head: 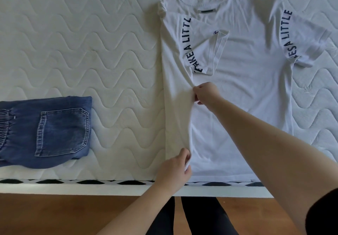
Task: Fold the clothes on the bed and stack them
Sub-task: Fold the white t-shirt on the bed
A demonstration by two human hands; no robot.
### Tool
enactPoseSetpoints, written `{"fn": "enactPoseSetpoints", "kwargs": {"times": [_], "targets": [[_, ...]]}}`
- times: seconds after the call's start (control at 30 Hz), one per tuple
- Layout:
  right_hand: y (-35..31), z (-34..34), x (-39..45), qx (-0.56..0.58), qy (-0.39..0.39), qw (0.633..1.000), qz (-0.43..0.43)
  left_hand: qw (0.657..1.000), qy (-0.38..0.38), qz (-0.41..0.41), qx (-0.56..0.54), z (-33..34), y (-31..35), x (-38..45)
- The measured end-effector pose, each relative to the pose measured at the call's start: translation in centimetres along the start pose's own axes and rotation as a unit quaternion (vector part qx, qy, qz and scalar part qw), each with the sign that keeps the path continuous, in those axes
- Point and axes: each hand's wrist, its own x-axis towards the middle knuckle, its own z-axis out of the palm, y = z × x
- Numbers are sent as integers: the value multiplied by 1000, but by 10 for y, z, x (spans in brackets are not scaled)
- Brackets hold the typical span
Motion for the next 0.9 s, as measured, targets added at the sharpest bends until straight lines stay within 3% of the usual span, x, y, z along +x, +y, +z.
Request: {"fn": "enactPoseSetpoints", "kwargs": {"times": [0.2,0.3,0.43,0.53,0.6,0.67,0.77,0.9], "targets": [[19,-15,1,-40,21,997,-57,998,-45,-33,12,29,26,17],[34,-9,-8,-55,-29,997,-51,996,-78,-34,23,34,22,25],[51,-5,-26,-124,-100,986,-48,992,-120,5,-48,21,8,26],[66,-3,-41,-189,-134,973,-24,996,1,-5,-91,10,-14,24],[79,-2,-51,-191,-114,975,-12,984,113,-84,-113,3,-28,23],[92,0,-60,-183,-67,981,-12,957,167,-177,-157,-1,-36,23],[112,4,-72,-158,-38,987,-1,933,123,-260,-216,-4,-38,29],[131,8,-89,-235,-193,952,7,935,17,-251,-250,3,-36,32]]}}
